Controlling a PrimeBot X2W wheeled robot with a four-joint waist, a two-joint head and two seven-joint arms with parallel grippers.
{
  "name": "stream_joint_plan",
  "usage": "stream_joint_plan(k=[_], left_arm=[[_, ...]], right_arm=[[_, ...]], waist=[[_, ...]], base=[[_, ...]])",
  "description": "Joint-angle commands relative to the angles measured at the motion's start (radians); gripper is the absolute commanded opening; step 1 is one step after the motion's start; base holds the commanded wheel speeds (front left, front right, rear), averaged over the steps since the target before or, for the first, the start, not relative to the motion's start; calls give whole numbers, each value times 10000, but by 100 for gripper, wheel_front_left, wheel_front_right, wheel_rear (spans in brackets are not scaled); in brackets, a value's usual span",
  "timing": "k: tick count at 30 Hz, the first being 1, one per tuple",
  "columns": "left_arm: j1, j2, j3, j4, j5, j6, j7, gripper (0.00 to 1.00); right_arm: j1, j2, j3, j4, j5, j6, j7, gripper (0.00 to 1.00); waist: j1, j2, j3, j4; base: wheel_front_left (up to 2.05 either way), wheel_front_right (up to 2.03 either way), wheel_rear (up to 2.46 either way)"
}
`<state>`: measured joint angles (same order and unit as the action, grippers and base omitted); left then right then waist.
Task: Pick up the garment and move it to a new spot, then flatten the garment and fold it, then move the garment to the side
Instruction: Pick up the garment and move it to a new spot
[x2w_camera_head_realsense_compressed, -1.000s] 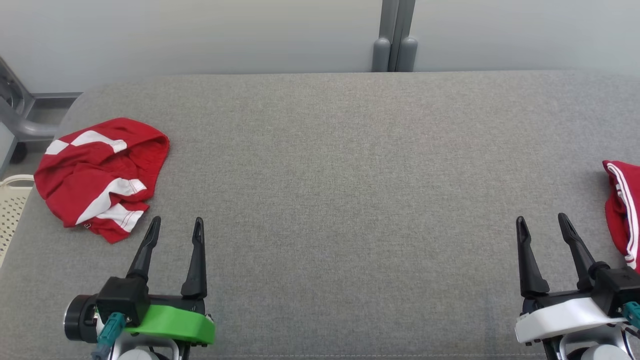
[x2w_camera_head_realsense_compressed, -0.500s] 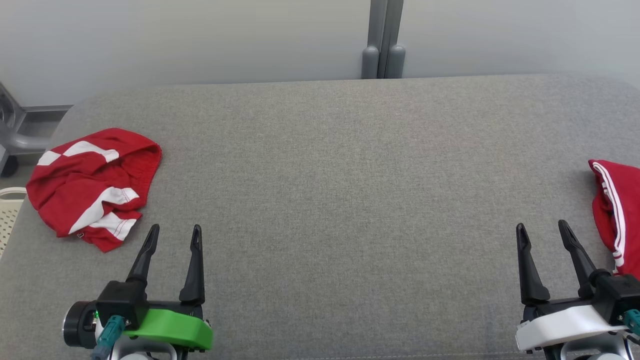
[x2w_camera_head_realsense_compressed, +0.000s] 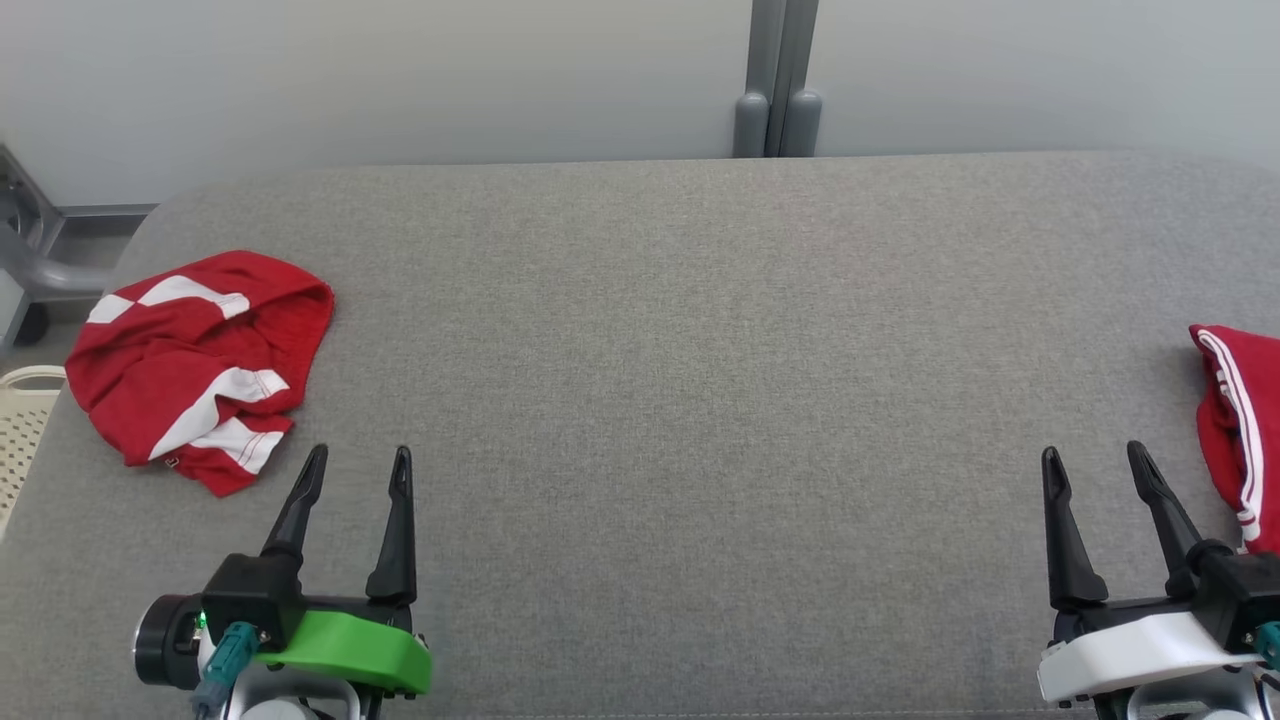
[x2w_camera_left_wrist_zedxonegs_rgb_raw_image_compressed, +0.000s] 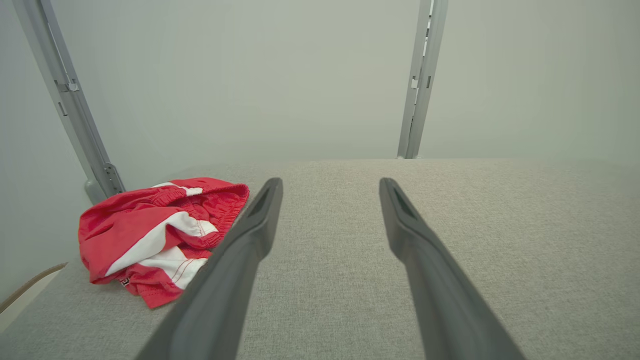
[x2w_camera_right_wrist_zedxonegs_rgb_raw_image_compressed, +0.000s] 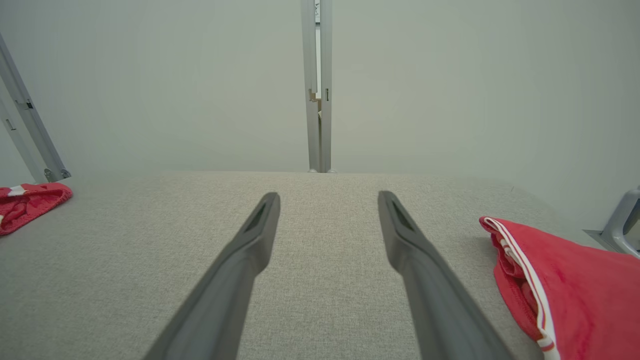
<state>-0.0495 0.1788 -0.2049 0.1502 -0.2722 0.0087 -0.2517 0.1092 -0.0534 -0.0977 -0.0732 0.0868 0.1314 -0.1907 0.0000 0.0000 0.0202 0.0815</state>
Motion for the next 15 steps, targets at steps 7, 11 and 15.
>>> stream_joint_plan(k=[7, 11, 15], left_arm=[[-284, 7, -42, -50, -118, 16, -46, 100], [-269, -12, 13, -103, -166, 73, -61, 100], [-188, -67, 88, -172, -207, 112, -96, 100]], right_arm=[[189, -1, 110, -247, -39, -15, -25, 100], [149, 2, 284, -351, -20, -15, 30, 100], [44, 4, 446, -411, -40, -15, 96, 100]], waist=[[0, 0, 28, 1135], [0, 0, 65, 2039], [0, 0, 124, 2932]], base=[[0, 0, 0], [0, 0, 0], [0, 0, 0]])
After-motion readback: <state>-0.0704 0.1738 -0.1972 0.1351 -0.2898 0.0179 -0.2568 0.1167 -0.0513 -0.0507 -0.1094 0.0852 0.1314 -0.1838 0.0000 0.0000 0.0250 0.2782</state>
